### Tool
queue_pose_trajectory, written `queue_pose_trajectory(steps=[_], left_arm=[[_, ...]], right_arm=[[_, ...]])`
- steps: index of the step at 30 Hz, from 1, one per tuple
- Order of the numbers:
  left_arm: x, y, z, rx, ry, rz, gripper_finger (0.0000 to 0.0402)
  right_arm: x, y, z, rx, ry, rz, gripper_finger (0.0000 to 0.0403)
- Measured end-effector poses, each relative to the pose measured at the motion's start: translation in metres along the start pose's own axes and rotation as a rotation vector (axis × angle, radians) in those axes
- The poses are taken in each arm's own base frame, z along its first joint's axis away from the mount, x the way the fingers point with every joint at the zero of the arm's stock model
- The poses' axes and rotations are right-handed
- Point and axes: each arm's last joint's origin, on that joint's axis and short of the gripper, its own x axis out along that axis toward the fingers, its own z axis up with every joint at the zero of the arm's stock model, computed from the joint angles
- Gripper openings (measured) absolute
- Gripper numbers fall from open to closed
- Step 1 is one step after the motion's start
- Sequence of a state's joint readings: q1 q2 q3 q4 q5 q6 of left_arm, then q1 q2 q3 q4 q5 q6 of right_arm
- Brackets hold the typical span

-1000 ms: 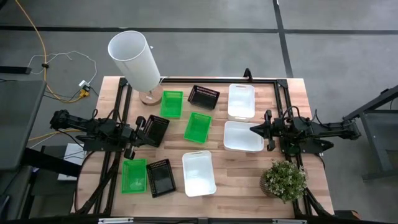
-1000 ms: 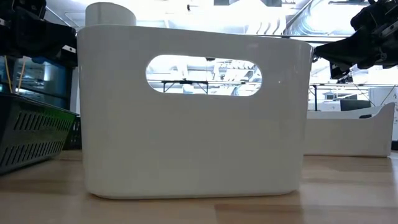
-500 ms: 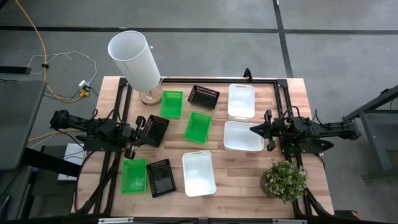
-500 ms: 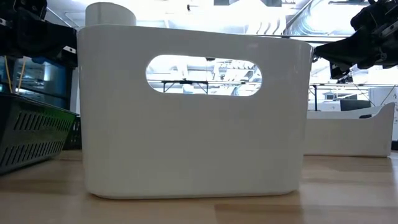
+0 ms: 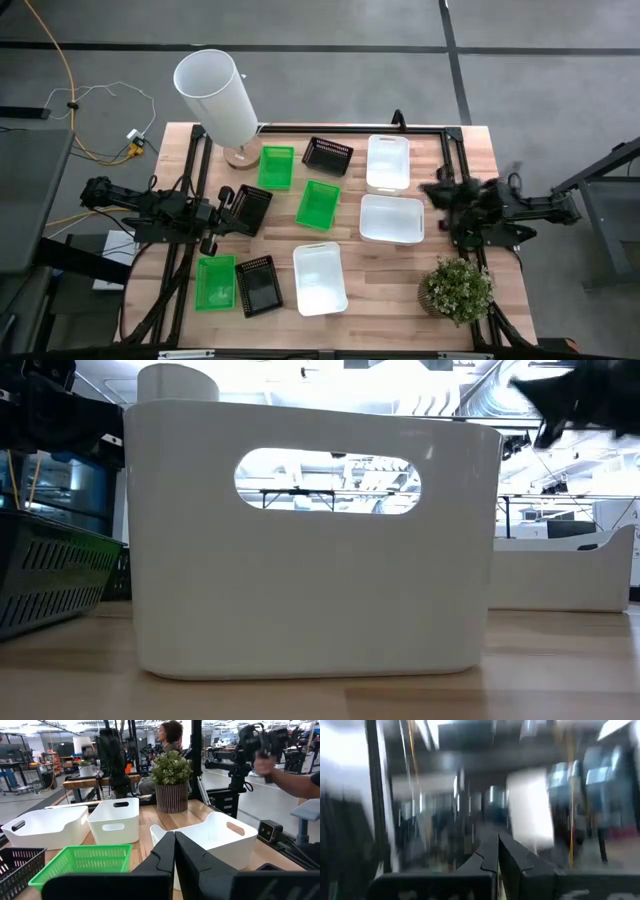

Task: Stack baskets by color
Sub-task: Stack the top right black bin on the middle black bin

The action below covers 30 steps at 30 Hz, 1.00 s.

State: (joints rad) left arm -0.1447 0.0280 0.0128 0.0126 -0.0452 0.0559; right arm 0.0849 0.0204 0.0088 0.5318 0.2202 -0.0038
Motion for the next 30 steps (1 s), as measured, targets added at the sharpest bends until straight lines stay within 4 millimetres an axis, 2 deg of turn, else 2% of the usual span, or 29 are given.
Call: queue_pose_trajectory(steps=[5,9,13,18,20,25,30], left_arm=[[0.000,0.000,0.000,0.000,0.000,0.000,0.0000],[0.000,0.000,0.000,0.000,0.000,0.000,0.0000],[0.000,0.000,0.000,0.000,0.000,0.000,0.0000],[0.000,0.000,0.000,0.000,0.000,0.001,0.0000],[0.000,0.000,0.000,0.000,0.000,0.000,0.0000],[0.000,0.000,0.000,0.000,0.000,0.000,0.0000],[0.000,0.000,0.000,0.000,0.000,0.001,0.0000]], right_arm=[[0.006,0.004,0.037,-0.049,-0.174,0.092,0.0000],[0.022,0.010,0.037,-0.061,-0.048,0.166,0.0000],[0.047,0.012,0.043,-0.060,0.022,0.055,0.0000],[0.086,0.008,0.028,-0.116,0.359,-0.296,0.0003],[0.101,0.005,0.021,-0.168,0.490,-0.382,0.0011],[0.146,-0.008,0.007,-0.182,0.700,-0.427,0.0066],[0.190,-0.032,-0.017,-0.123,0.921,-0.369,0.0137]])
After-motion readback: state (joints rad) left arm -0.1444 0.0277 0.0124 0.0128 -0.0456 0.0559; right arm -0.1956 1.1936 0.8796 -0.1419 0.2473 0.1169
